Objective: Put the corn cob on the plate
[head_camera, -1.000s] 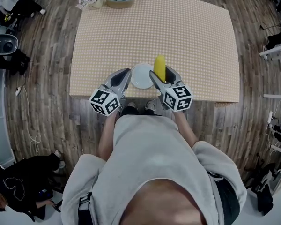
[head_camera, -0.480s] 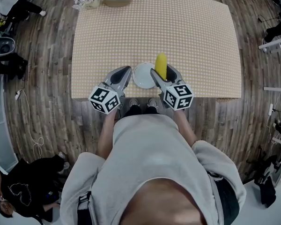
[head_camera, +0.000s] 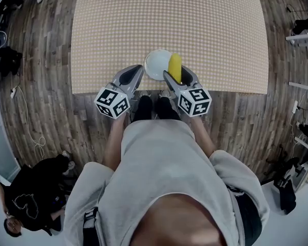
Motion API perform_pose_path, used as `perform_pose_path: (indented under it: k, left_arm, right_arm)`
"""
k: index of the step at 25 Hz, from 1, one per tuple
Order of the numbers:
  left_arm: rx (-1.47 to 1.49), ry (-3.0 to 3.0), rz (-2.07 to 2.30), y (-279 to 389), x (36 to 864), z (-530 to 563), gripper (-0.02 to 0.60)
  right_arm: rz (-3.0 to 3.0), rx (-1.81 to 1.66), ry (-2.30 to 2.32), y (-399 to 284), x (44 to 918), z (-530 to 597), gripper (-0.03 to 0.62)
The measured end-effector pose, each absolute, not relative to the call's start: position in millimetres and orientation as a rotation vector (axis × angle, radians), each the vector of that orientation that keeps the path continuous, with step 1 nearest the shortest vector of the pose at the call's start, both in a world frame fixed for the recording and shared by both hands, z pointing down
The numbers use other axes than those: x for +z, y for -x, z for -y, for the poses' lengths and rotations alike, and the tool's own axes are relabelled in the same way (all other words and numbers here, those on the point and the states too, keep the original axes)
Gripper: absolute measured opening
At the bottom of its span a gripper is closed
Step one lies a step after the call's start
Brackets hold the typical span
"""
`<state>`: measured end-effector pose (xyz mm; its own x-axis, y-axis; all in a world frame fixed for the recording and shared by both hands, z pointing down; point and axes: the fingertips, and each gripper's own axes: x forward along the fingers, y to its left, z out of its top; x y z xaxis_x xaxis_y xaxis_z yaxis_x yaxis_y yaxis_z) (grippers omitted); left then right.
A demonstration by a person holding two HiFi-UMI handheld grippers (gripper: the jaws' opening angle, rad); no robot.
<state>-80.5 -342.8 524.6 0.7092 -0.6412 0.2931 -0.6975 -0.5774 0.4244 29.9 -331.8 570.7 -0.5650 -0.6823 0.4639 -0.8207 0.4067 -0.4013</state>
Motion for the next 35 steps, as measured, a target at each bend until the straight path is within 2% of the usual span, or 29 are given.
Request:
perform_pose_path:
  k: [16, 35]
  left_arm:
    - [0.211, -2.288, 0.972, 93.7, 588.7, 307.2, 0.008]
    - [0.177, -2.231, 1.017, 119.1, 595.1, 314.5, 0.008]
  right_arm:
    - [2.293, 0.978, -1.281, -28.5, 638.3, 286.6, 0.261]
    - [2.148, 0.238, -0.894, -5.4, 672.7, 315.5, 0.259]
